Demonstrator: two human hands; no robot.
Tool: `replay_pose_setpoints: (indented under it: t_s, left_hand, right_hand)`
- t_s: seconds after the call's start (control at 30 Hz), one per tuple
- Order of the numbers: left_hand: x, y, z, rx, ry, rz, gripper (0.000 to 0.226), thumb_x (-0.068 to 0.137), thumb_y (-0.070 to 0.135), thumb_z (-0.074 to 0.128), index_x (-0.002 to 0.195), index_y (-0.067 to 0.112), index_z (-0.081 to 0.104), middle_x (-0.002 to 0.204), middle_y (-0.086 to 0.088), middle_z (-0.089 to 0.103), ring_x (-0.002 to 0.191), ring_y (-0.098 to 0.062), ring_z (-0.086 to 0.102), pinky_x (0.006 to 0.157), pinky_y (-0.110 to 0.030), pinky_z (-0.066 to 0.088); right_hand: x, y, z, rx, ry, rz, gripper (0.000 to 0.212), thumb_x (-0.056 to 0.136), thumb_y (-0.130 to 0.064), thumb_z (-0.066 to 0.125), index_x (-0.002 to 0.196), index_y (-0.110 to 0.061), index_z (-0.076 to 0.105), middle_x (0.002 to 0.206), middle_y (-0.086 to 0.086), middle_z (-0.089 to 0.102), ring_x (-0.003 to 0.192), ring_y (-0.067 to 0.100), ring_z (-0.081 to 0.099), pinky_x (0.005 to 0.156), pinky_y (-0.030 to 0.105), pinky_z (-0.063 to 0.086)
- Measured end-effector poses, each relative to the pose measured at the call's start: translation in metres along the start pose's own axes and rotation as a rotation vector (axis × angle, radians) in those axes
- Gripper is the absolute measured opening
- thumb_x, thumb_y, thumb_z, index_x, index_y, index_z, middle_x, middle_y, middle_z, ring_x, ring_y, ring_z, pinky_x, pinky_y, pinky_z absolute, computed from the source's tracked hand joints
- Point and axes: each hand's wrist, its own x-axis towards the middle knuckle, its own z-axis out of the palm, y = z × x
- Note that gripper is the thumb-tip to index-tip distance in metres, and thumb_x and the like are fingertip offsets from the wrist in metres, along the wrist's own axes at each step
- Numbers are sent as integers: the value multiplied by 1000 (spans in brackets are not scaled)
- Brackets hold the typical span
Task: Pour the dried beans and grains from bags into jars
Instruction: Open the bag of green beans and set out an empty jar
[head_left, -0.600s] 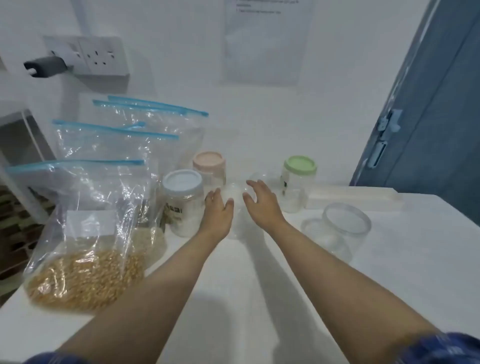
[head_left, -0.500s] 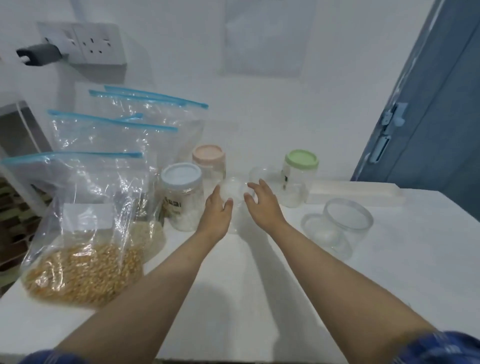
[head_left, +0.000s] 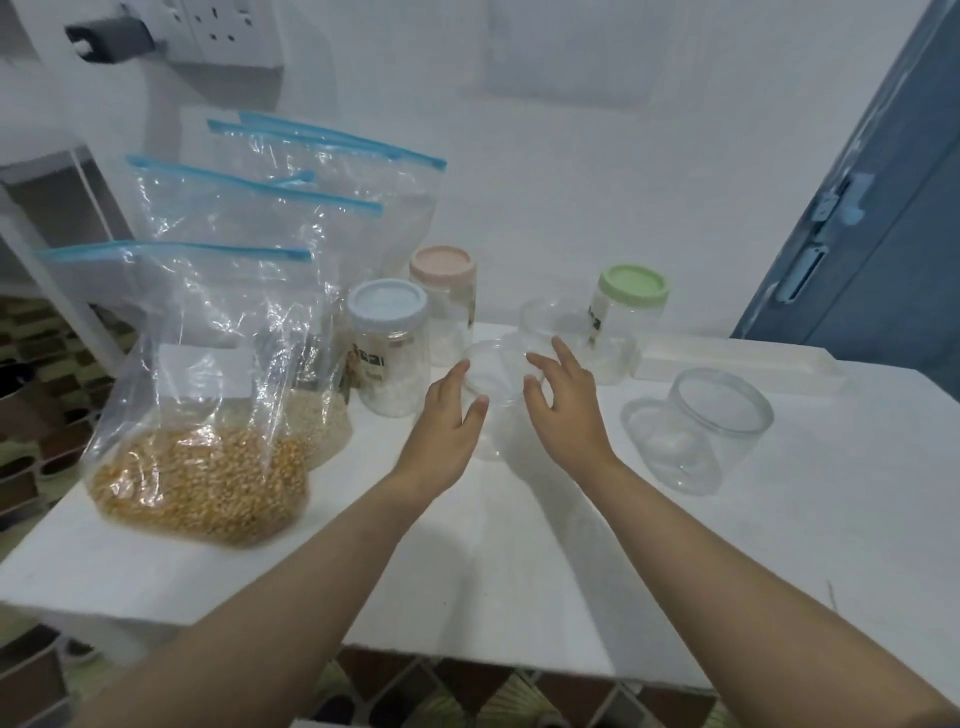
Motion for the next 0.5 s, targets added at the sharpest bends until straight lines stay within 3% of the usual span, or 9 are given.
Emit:
replay_pose_setpoints:
  t_s: [0.17,0.23,0.37,0.5]
  left_hand:
    - [-44,-2,-3,-93,30,51,44,102,41,44,144,40,32,139,26,33,136,-6,35,117,-40,30]
    - [-58,-6,-4,-154,16,74,43,97,50,47,138,45,34,137,37,29,138,-1,31,118,-41,29]
    - [-79,-16,-7,-231,-38,92,47,88,54,61,128,54,35,153,23,26,144,-1,25,120,-42,27]
    - [-89,-17,-11,-244,-91,102,59,77,55,72,121,54,33,143,29,36,139,-3,37,112,-41,38]
  right_hand:
    - [-39,3,2,135,39,-8,36,104,-33,44,139,-29,52,152,-9,40,142,12,30,115,43,32]
    - [-54,1,2,157,42,-11,35,104,-34,44,138,-31,52,150,-10,43,140,11,34,114,44,33]
    - [-79,-3,2,251,21,-8,33,103,-36,45,135,-35,53,148,-20,41,140,0,33,117,40,31]
    - [-96,-4,2,332,-4,-6,34,102,-38,47,134,-30,53,151,-18,41,139,-4,35,117,38,33]
